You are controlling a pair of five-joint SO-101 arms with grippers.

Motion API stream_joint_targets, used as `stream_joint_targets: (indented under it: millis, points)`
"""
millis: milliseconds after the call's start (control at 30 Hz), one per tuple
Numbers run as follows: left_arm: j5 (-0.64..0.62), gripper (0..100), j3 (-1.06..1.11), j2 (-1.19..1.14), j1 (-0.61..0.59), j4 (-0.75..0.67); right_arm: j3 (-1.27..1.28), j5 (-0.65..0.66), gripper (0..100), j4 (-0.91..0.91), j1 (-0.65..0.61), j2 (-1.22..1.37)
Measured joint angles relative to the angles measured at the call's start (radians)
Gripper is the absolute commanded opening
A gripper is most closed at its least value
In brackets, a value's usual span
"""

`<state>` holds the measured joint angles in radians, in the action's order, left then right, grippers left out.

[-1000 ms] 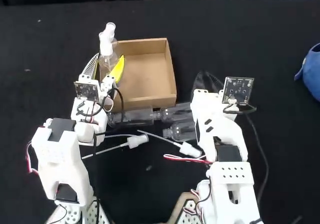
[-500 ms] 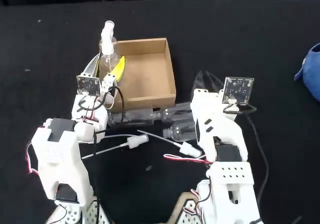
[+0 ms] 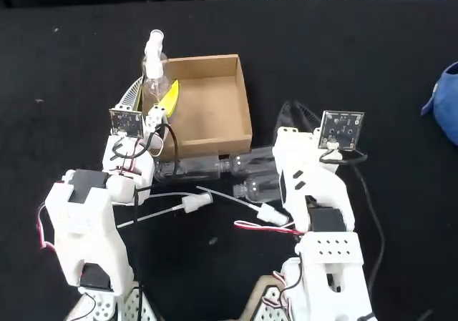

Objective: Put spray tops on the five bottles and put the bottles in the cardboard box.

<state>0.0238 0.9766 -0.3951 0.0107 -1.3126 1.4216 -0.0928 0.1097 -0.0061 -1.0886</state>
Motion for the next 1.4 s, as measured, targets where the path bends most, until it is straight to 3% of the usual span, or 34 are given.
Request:
stream_joint_targets:
  millis: [500, 733, 933, 1400]
  points:
    - [0.000, 3, 0.000, 0.000, 0.000, 0.000, 0.000, 0.000, 2.5, 0.000, 0.000, 0.000]
    - [0.003, 20, 0.000, 0.000, -0.002, 0.000, 0.000, 0.000, 2.5, 0.000, 0.000, 0.000]
    - [0.005, 15, 0.000, 0.000, -0.002, 0.000, 0.000, 0.000, 2.5, 0.000, 0.000, 0.000]
    - [0.005, 15, 0.000, 0.000, -0.005, 0.000, 0.000, 0.000, 2.5, 0.000, 0.000, 0.000]
